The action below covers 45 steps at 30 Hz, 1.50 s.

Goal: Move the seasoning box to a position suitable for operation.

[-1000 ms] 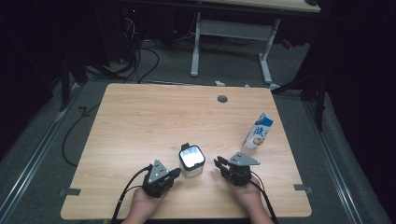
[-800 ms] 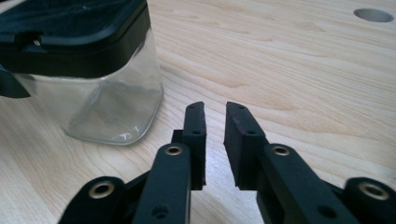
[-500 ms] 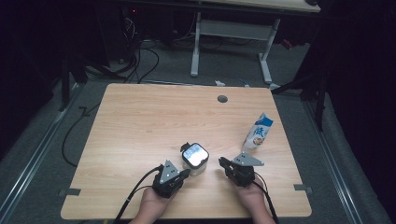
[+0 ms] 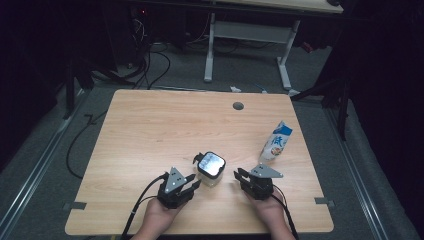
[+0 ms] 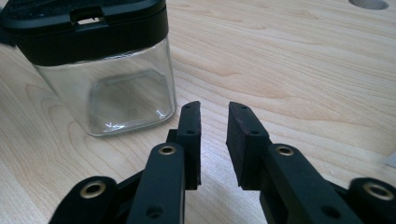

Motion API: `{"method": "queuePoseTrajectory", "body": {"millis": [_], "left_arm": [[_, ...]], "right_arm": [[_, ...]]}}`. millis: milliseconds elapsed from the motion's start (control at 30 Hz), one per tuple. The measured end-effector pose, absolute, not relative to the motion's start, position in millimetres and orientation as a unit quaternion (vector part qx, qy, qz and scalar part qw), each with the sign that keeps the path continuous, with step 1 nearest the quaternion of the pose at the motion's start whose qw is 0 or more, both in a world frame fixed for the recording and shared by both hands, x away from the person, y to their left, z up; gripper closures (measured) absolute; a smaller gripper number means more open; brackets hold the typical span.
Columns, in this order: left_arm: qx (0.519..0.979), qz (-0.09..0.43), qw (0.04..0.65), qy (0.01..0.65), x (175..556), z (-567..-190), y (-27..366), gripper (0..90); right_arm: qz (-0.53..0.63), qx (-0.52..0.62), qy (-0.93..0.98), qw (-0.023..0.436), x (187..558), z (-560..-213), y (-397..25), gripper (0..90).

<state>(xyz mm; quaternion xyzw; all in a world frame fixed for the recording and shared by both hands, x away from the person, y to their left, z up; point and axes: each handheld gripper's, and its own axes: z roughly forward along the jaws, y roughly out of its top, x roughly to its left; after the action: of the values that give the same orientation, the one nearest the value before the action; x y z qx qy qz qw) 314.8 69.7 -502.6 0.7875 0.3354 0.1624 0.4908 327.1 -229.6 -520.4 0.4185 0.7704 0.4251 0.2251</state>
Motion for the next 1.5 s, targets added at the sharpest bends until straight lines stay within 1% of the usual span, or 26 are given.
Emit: {"method": "queuePoseTrajectory", "body": {"millis": [133,367,433,533,600,667,800,933,1133,1433,1500], "left_arm": [[0.781,0.156,0.494,0.35,321.1,-497.8,81.4,58.1],[0.782,0.172,0.492,0.341,330.7,-484.8,87.7,56.3],[0.783,0.166,0.498,0.335,334.0,-480.0,87.2,58.6],[0.779,0.16,0.5,0.343,340.8,-475.2,85.0,60.6],[0.772,0.168,0.505,0.348,344.1,-473.2,85.1,62.2],[0.767,0.173,0.51,0.349,347.7,-471.5,84.2,65.7],[0.772,0.162,0.51,0.344,356.7,-466.2,77.7,71.5],[0.774,0.163,0.509,0.339,365.3,-460.7,70.0,77.9],[0.777,0.157,0.508,0.337,376.5,-458.4,58.8,89.8],[0.789,0.183,0.486,0.33,379.5,-463.1,47.1,90.0],[0.787,0.189,0.485,0.33,379.4,-464.4,46.1,90.0]], "right_arm": [[0.428,0.418,0.769,0.225,326.9,-519.5,-229.6,72.2],[0.431,0.417,0.77,0.219,326.9,-520.2,-230.6,70.8],[0.431,0.417,0.77,0.218,326.9,-520.3,-230.7,70.4],[0.429,0.416,0.772,0.216,327.0,-520.5,-230.3,69.5],[0.43,0.414,0.773,0.216,327.6,-521.2,-230.1,69.0],[0.43,0.412,0.774,0.215,327.8,-521.5,-229.8,68.3],[0.43,0.41,0.776,0.214,327.8,-521.7,-229.5,67.7],[0.431,0.406,0.777,0.213,327.9,-522.4,-228.7,67.5],[0.432,0.406,0.777,0.213,327.4,-521.8,-228.1,67.6],[0.436,0.405,0.775,0.213,327.0,-520.0,-229.0,67.8],[0.438,0.406,0.773,0.213,327.0,-519.3,-228.9,69.4]]}}
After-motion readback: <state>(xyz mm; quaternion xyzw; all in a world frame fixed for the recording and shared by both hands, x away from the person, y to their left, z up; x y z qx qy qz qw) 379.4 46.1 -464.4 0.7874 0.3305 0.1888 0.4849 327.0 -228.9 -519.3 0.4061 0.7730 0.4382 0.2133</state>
